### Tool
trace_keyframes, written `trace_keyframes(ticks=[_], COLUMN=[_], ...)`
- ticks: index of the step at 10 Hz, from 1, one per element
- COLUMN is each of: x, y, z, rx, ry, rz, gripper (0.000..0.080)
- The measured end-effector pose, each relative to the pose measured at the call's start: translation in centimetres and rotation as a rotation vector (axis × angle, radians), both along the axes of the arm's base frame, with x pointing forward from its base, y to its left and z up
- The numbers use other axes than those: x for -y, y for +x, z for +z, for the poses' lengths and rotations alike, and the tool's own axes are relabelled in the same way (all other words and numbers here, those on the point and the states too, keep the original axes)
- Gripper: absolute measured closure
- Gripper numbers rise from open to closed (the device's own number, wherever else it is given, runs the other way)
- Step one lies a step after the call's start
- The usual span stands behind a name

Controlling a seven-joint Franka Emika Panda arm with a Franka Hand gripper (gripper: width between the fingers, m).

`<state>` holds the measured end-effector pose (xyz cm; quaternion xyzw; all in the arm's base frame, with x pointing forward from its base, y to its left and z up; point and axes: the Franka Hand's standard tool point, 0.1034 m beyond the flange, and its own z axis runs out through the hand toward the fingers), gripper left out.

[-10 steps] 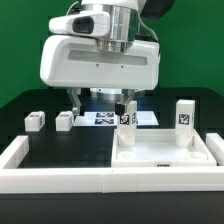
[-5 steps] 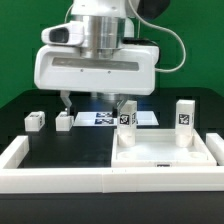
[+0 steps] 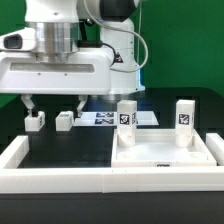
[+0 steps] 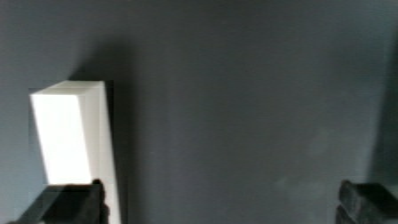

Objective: Assemble square table

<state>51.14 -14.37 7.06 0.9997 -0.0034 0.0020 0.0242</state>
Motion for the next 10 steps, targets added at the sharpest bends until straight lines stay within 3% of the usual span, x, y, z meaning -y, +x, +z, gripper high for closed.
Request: trace_keyframes(ticks=[5,8,10], x=[-0.8,-0.7,-0.2], y=[-0.5,-5.0,-6.9], z=[-0.4,-1.8,-2.1], rx=[-0.020,-0.050,-0.066], ry=[0.006,0.022,0.032], rz=[0.005,0.001,0.011], gripper=[0.0151,0.0151,0.0151])
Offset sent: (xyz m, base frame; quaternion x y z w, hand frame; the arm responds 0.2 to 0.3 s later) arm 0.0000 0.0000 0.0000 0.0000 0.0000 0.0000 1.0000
